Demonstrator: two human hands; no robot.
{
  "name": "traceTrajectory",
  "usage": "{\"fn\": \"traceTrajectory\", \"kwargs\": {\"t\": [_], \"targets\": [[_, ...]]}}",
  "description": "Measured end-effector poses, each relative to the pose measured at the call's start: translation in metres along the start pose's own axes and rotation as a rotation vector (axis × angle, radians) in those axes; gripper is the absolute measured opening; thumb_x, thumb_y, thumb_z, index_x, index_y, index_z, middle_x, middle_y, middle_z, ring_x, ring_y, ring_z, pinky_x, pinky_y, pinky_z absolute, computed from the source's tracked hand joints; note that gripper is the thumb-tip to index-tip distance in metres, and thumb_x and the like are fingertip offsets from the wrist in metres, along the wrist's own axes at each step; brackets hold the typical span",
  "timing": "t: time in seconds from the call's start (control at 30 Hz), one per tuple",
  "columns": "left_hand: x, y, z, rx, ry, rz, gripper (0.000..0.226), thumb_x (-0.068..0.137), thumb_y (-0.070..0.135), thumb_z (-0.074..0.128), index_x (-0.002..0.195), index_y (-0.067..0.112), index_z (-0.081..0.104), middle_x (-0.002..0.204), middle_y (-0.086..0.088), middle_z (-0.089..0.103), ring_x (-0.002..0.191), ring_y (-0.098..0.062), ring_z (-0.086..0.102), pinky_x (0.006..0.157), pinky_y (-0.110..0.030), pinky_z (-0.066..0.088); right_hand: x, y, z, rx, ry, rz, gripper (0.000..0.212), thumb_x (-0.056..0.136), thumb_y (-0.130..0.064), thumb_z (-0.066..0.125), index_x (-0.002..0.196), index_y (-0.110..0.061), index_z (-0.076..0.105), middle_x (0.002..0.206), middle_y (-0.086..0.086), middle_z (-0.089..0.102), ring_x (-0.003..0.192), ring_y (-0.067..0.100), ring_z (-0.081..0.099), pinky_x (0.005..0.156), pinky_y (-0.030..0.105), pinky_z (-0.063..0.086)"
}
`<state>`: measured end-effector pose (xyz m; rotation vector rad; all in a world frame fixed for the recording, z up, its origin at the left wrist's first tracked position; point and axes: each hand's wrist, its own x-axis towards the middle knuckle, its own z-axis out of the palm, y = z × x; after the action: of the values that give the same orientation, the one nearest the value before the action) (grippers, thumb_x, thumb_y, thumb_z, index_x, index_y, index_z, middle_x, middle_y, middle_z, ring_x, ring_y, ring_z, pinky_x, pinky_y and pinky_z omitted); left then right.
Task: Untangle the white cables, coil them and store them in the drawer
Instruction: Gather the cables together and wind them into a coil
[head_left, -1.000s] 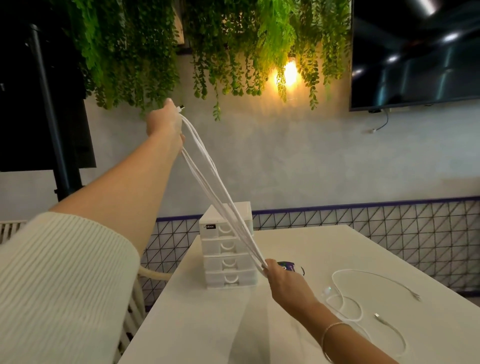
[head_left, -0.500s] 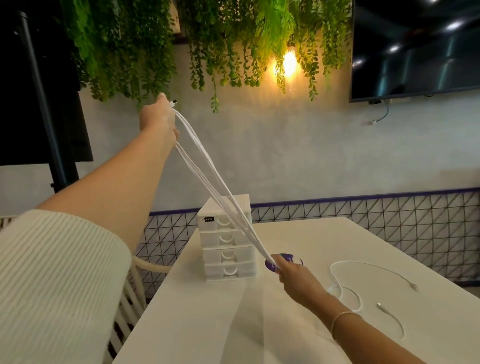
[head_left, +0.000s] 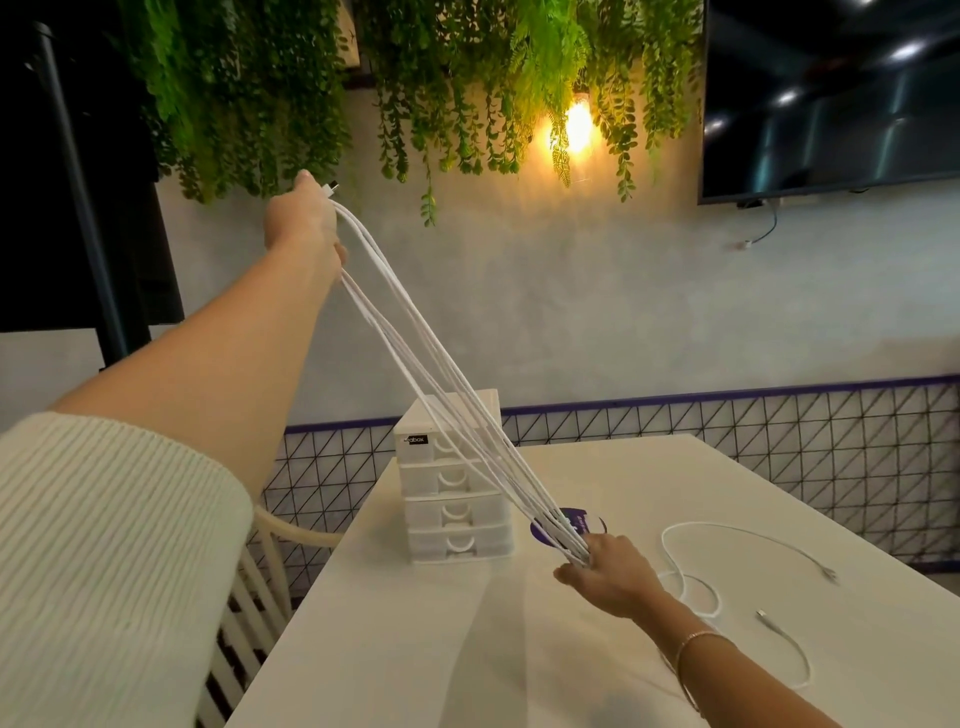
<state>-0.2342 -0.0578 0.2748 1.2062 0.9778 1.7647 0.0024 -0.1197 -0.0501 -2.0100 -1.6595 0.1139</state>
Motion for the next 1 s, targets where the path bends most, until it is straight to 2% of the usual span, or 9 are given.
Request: {"fn": "traceTrajectory", "kwargs": {"t": [0.17, 0.3, 0.43, 0.53, 0.67, 0.77, 0.83, 0.9, 1.0], "targets": [[-0.002, 0.003, 0.003, 0.019, -0.005, 0.036, 0.039, 0.099, 0.041, 0.033, 0.124, 0.015, 0.046, 0.077, 0.003, 0.047, 0.056, -0.008, 0.042, 0.05, -0.017, 0.041, -0.004, 0.008, 0.006, 0.034, -0.047, 0.012, 0.023, 0.078, -0.044, 0.061, 0.075, -0.031, 0.043, 0.077, -0.006, 0.053, 0.08, 0.019, 0.053, 0.059, 0.026, 0.036], [-0.002, 0.009, 0.004, 0.036, 0.009, 0.079, 0.029, 0.099, 0.04, 0.033, 0.11, 0.017, 0.046, 0.077, 0.004, 0.048, 0.057, -0.009, 0.043, 0.051, -0.018, 0.041, -0.007, 0.023, 0.014, -0.062, -0.11, 0.095, 0.041, 0.081, -0.059, 0.056, 0.059, -0.028, 0.04, 0.068, -0.007, 0.05, 0.075, 0.017, 0.05, 0.058, 0.026, 0.037], [0.001, 0.016, 0.002, 0.072, 0.03, 0.126, 0.026, 0.099, 0.04, 0.032, 0.106, 0.017, 0.042, 0.077, 0.004, 0.047, 0.06, -0.009, 0.044, 0.053, -0.018, 0.043, -0.007, 0.033, 0.015, -0.085, -0.053, 0.203, 0.047, 0.089, -0.06, 0.041, 0.059, -0.023, 0.036, 0.067, -0.003, 0.046, 0.076, 0.019, 0.049, 0.053, 0.027, 0.031], [-0.001, 0.013, 0.006, 0.065, 0.018, 0.099, 0.025, 0.099, 0.041, 0.032, 0.102, 0.017, 0.04, 0.077, 0.003, 0.046, 0.059, -0.01, 0.043, 0.055, -0.02, 0.042, -0.01, 0.032, 0.01, -0.162, -0.056, 0.171, 0.034, 0.083, -0.059, 0.051, 0.079, -0.026, 0.044, 0.089, -0.001, 0.059, 0.085, 0.019, 0.055, 0.063, 0.028, 0.037], [0.002, 0.011, 0.007, 0.064, 0.008, 0.076, 0.029, 0.099, 0.043, 0.032, 0.103, 0.017, 0.043, 0.072, 0.002, 0.044, 0.055, -0.011, 0.04, 0.054, -0.021, 0.041, -0.01, 0.039, 0.009, -0.043, -0.113, 0.205, 0.054, 0.073, -0.041, 0.068, 0.117, -0.023, 0.043, 0.117, 0.001, 0.057, 0.095, 0.017, 0.051, 0.075, 0.025, 0.038], [0.007, 0.014, 0.002, 0.082, 0.027, 0.095, 0.032, 0.099, 0.043, 0.03, 0.111, 0.018, 0.044, 0.075, 0.001, 0.047, 0.057, -0.011, 0.044, 0.056, -0.021, 0.043, -0.01, 0.038, 0.006, 0.078, -0.152, 0.22, 0.014, 0.082, -0.035, 0.064, 0.088, -0.027, 0.054, 0.096, -0.002, 0.061, 0.085, 0.013, 0.053, 0.068, 0.02, 0.039], [0.01, 0.016, -0.001, 0.096, 0.036, 0.11, 0.041, 0.099, 0.043, 0.029, 0.123, 0.015, 0.046, 0.081, 0.0, 0.051, 0.06, -0.011, 0.047, 0.056, -0.021, 0.044, -0.012, 0.035, 0.003, 0.079, -0.147, 0.217, 0.027, 0.093, -0.036, 0.052, 0.067, -0.027, 0.057, 0.066, -0.011, 0.063, 0.067, 0.009, 0.057, 0.06, 0.017, 0.039], [0.012, 0.016, -0.002, 0.091, 0.045, 0.122, 0.044, 0.099, 0.043, 0.029, 0.128, 0.013, 0.045, 0.084, 0.0, 0.052, 0.058, -0.01, 0.046, 0.055, -0.021, 0.044, -0.011, 0.033, 0.002, 0.036, -0.207, 0.224, 0.034, 0.098, -0.034, 0.042, 0.078, -0.019, 0.065, 0.052, -0.01, 0.062, 0.061, 0.009, 0.061, 0.056, 0.014, 0.04], [0.009, 0.016, -0.001, 0.09, 0.038, 0.115, 0.04, 0.099, 0.042, 0.03, 0.123, 0.013, 0.045, 0.081, 0.001, 0.049, 0.058, -0.011, 0.043, 0.054, -0.021, 0.042, -0.012, 0.035, 0.005, -0.148, -0.142, 0.232, 0.041, 0.1, -0.041, 0.03, 0.112, -0.017, 0.061, 0.102, 0.004, 0.066, 0.085, 0.017, 0.056, 0.07, 0.023, 0.04]]}}
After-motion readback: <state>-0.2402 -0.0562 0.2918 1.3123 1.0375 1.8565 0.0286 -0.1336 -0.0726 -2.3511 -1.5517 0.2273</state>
